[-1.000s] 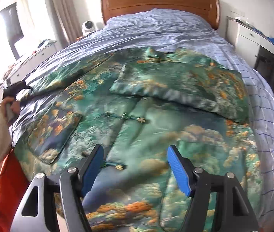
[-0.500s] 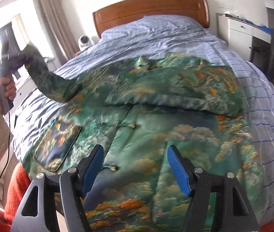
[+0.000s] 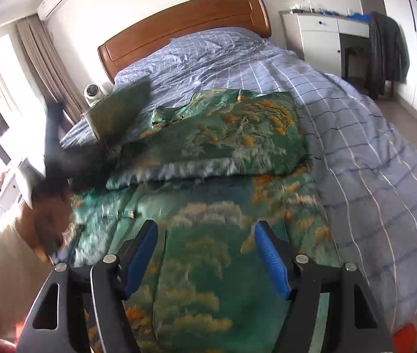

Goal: Fold large clothes

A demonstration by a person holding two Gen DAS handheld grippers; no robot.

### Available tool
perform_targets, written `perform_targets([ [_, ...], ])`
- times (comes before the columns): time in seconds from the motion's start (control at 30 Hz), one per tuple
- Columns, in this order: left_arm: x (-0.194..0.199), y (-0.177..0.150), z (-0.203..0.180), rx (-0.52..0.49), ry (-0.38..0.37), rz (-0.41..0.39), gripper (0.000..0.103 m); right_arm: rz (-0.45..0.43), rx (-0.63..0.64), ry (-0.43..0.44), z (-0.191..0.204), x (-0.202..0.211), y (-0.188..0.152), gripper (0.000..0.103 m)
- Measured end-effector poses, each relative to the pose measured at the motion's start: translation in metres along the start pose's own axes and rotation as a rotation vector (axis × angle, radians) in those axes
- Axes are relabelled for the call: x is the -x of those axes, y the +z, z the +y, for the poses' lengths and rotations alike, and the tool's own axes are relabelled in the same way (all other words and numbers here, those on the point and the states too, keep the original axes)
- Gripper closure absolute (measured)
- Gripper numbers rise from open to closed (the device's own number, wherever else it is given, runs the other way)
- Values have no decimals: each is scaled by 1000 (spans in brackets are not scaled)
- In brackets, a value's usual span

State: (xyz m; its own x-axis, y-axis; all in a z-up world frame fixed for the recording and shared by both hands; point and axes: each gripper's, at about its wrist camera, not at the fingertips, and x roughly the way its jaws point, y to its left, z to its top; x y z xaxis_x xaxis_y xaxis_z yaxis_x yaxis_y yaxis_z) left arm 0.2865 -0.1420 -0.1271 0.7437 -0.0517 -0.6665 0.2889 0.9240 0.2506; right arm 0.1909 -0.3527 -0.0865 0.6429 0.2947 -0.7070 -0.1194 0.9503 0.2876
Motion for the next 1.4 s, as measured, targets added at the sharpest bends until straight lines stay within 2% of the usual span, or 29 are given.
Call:
perform_targets([
  [0.07, -7, -13, -8, -29, -2, 40, 80, 19, -12, 70, 2, -16, 25, 33],
  [0.1, -5, -20, -11, -46, 4, 41, 67, 28, -21, 110, 5, -25, 36, 33],
  [0.13, 1, -23, -11, -52, 4, 33, 46, 41, -35, 160, 8, -37, 49, 33],
  [0.2, 16, -29, -9, -41, -34, 12, 20, 90, -70, 255, 16, -68, 72, 33],
  [0.37, 54, -53, 22, 12, -106, 30, 19, 250, -216, 420, 31, -149, 95, 33],
  [0.47, 66, -65, 40, 74, -123, 53, 19, 322, -200, 400, 51, -176, 88, 34],
  [0.5, 70, -70, 50, 98, -123, 65, 19, 358, -183, 379, 60, -184, 82, 50],
  [0.53, 70, -70, 59, 122, -123, 76, 19, 379, -157, 361, 67, -188, 78, 86],
  [0.57, 69, -69, 69, 148, -119, 86, 19, 385, -93, 317, 78, -188, 76, 87],
  [0.67, 66, -64, 108, 254, -100, 97, 19, 252, 54, 272, 99, -165, 95, 87],
  [0.73, 59, -60, 128, 302, -77, 103, 19, 174, 142, 195, 105, -158, 109, 86],
  [0.77, 60, -63, 133, 312, -66, 106, 19, 167, 163, 150, 102, -164, 113, 84],
  [0.8, 55, -59, 142, 325, -52, 122, 19, 195, 157, 123, 96, -177, 113, 78],
  [0.83, 52, -58, 147, 333, -47, 131, 19, 243, 146, 90, 88, -192, 109, 63],
  [0.87, 47, -53, 156, 350, -47, 140, 19, 288, 136, 54, 80, -206, 103, 53],
  [0.9, 45, -51, 162, 362, -55, 145, 19, 298, 133, 40, 75, -210, 99, 44],
  [0.97, 31, -43, 177, 394, -70, 151, 19, 242, 163, 24, 74, -197, 97, 44],
  [1.03, 13, -41, 187, 413, -84, 169, 20, 131, 193, -11, 80, -174, 102, 44],
  [1.07, 0, -40, 189, 413, -84, 183, 21, 56, 219, -3, 90, -159, 108, 44],
  [1.13, -22, -42, 187, 400, -96, 216, 28, 23, 266, 65, 105, -153, 113, 44],
  [1.23, -55, -56, 184, 418, -89, 277, 27, 106, 320, 195, 130, -182, 112, 44],
  [1.27, -64, -64, 182, 428, -86, 285, 27, 168, 323, 197, 133, -206, 106, 44],
  [1.33, -68, -74, 181, 431, -93, 265, 27, 265, 303, 147, 121, -244, 94, 46],
  [1.4, -67, -76, 177, 410, -77, 254, 27, 264, 275, 155, 113, -258, 89, 46],
])
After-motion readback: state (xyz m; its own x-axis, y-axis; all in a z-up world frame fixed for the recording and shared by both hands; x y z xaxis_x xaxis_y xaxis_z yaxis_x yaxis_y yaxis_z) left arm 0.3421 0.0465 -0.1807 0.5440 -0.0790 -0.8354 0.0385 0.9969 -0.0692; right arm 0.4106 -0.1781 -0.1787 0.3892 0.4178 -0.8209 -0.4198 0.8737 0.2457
